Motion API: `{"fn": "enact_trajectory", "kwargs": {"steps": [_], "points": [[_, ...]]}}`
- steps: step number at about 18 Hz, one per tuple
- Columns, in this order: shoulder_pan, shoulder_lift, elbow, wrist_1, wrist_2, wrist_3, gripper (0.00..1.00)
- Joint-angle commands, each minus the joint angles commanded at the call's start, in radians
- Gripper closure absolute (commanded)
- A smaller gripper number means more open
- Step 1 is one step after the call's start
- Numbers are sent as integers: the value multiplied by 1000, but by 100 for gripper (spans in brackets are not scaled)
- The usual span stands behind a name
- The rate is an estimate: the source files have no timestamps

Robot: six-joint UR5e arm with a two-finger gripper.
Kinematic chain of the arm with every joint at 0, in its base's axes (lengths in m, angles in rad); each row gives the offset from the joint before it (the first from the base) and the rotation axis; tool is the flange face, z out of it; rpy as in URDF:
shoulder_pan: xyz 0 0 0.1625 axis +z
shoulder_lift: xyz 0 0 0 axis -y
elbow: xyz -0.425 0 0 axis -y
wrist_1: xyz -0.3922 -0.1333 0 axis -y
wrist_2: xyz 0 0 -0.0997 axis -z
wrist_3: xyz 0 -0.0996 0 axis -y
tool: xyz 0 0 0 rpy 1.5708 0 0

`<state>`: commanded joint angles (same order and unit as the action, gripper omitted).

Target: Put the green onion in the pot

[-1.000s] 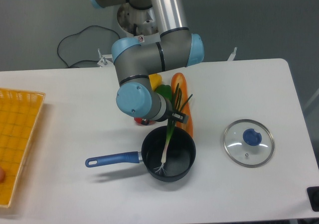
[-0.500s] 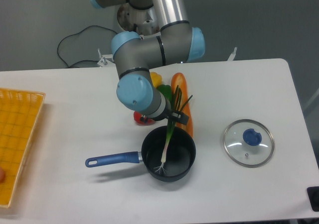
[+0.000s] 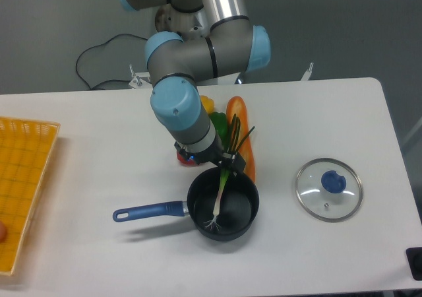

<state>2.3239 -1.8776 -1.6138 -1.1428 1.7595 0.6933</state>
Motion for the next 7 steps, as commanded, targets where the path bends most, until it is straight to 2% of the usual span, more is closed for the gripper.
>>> {"fn": "enact_trajectory", "kwargs": {"steps": [7], "points": [[17,2,31,-3,-35,12,0]]}}
